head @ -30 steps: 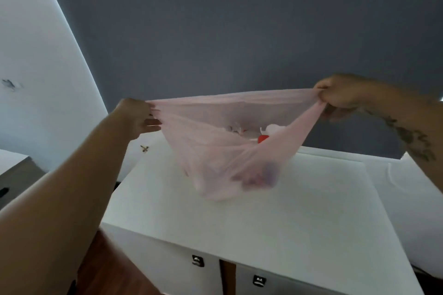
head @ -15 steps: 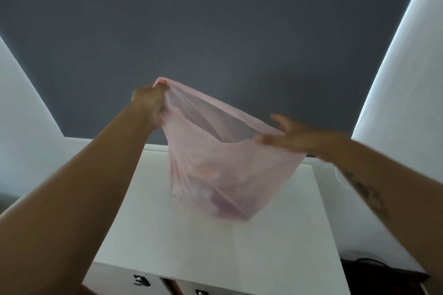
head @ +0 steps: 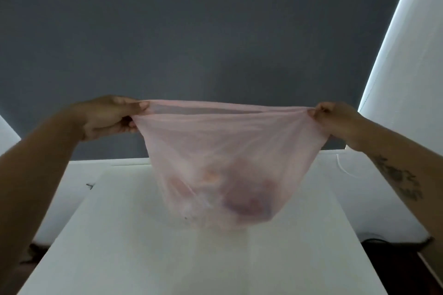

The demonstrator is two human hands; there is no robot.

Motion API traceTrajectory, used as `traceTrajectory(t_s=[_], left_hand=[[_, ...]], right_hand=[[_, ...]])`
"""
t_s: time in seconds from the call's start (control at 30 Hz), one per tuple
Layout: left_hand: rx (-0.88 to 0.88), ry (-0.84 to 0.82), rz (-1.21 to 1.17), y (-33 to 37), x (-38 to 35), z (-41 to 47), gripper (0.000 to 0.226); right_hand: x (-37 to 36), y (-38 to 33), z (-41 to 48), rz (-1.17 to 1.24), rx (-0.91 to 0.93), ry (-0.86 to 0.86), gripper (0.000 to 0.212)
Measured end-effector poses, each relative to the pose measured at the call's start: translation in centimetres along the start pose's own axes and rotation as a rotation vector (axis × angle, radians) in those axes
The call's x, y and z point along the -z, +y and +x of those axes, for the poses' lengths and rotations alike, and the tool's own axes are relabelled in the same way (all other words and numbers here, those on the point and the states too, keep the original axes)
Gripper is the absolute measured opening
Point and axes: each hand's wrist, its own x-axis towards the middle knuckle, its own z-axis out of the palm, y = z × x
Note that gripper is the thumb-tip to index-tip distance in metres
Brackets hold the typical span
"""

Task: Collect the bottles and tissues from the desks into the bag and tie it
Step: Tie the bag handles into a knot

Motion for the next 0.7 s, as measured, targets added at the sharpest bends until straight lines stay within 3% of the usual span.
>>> traceTrajectory(t_s=[0.13,0.3,0.37,0.4,0.5,0.6,0.7], left_hand=[[-0.144,0.166,-0.292,-2.6,-1.3,2.0,0.031],[0.010,0.401,-0.737,-3.4,-7.7,3.5,0.052],[0.013,0.347,-0.773,-3.8,-8.7,4.2,0.077],[-0.001,0.327,-0.798,-3.9,-9.0,4.3,0.072],[-0.042,0.246,-0.841,-4.8,-10.0,4.3,0.023],[-0.075,0.301,-0.800,-5.8,-10.5,4.1,0.032],[-0.071,0.301,-0.965,-5.7,-11.2,4.3,0.040]], right_hand=[[-3.3,-1.7,-1.2,0.419,-0.111,0.138,0.037],[-9.3,-5.3,-1.9,1.058,-0.321,0.236,0.040],[-10.8,-6.8,-2.4,1.108,-0.358,0.183,0.043],[-11.2,-7.1,-2.6,1.129,-0.342,0.122,0.044],[-12.2,-6.7,-2.9,1.179,-0.263,-0.035,0.028],[-12.9,-5.6,-2.9,1.126,-0.315,0.038,0.025],[-13.3,-5.0,-2.5,1.438,-0.337,0.014,0.014]])
